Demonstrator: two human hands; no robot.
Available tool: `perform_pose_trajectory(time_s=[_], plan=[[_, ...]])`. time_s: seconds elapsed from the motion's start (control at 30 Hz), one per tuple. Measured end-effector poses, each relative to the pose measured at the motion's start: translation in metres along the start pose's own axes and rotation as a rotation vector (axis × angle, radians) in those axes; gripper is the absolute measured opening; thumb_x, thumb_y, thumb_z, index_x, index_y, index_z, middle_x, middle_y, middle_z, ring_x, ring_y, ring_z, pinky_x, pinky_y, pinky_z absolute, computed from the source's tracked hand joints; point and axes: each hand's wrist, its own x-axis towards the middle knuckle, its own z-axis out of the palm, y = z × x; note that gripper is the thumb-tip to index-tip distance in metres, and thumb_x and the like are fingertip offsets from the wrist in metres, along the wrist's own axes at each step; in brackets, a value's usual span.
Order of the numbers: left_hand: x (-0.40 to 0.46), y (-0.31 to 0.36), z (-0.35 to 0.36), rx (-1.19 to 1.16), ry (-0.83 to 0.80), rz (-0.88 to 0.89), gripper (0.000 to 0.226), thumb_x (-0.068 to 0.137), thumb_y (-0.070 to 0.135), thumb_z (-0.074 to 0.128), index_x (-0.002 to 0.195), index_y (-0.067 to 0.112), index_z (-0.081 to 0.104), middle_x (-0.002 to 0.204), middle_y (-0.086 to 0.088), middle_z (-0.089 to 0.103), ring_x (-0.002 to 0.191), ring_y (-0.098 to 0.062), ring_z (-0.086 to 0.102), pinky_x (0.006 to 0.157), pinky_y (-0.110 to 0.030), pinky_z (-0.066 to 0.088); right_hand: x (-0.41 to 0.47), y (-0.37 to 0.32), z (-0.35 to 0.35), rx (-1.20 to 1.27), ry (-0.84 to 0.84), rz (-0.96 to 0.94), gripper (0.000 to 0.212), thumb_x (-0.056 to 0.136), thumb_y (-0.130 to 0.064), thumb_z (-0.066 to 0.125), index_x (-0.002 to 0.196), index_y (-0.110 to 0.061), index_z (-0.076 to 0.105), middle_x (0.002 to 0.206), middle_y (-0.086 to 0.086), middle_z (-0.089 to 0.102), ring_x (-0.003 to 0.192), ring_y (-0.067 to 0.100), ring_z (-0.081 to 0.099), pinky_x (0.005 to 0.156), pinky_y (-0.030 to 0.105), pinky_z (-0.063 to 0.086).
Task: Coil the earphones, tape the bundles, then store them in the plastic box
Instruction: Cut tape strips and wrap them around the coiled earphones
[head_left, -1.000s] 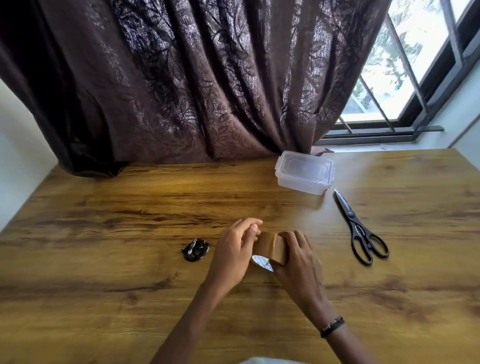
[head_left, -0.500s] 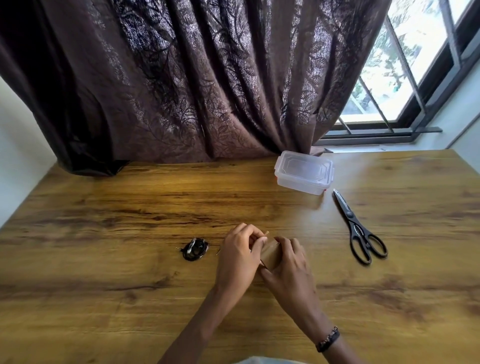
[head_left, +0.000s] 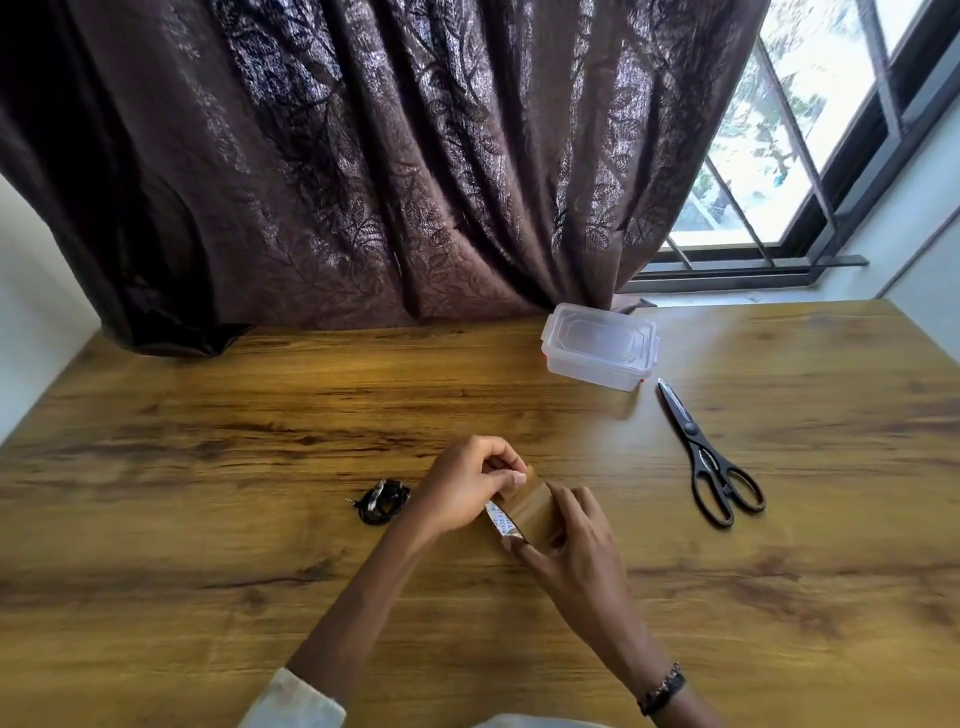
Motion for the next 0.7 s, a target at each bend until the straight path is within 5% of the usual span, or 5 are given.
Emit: perform_pose_trajectory(time_s=[0.17, 0.33, 0.5, 0.7], plan=[[0.004, 0.002, 0.004, 0.122, 0.042, 0.004, 0.002, 0.088, 0.021, 0.065, 0.087, 0.019, 0.067, 0.082, 0.003, 0.069, 0.075, -0.012, 0.064, 0.072, -0.034, 0.053, -0.005, -0.007, 0.007, 0.046, 0.046, 0.03, 0.059, 0.077, -0.047, 0.073, 0.126, -0.024, 0.048, 0.105, -0.012, 0.045, 0.095, 0.008, 0.048, 0.078, 0.022, 0.044], [0.006, 0.007, -0.009, 0.264, -0.009, 0.073, 0.006, 0.09, 0.02, 0.06, 0.089, 0.019, 0.066, 0.092, 0.007, 0.062, 0.082, -0.01, 0.057, 0.07, -0.029, 0.048, 0.002, -0.003, -0.02, 0.17, -0.068, 0.073, 0.053, 0.083, -0.061, 0.053, 0.123, -0.026, 0.055, 0.114, -0.01, 0.049, 0.094, 0.0, 0.056, 0.07, 0.014, 0.052], [0.005, 0.012, -0.017, 0.25, -0.088, 0.085, 0.006, 0.089, 0.017, 0.063, 0.092, 0.016, 0.069, 0.088, 0.009, 0.063, 0.059, 0.008, 0.05, 0.048, -0.005, 0.035, 0.028, 0.079, -0.077, -0.447, 0.366, 0.277, 0.032, 0.086, -0.017, 0.07, 0.109, 0.004, 0.062, 0.103, 0.027, 0.059, 0.092, 0.041, 0.054, 0.083, 0.046, 0.045], [0.005, 0.013, -0.015, 0.201, -0.105, 0.097, 0.006, 0.088, 0.013, 0.064, 0.091, 0.012, 0.069, 0.081, 0.004, 0.065, 0.051, 0.014, 0.05, 0.046, -0.004, 0.033, 0.035, 0.131, -0.091, -0.681, 0.221, 0.477, 0.035, 0.087, -0.019, 0.068, 0.103, 0.012, 0.062, 0.101, 0.035, 0.058, 0.095, 0.045, 0.05, 0.081, 0.046, 0.042]])
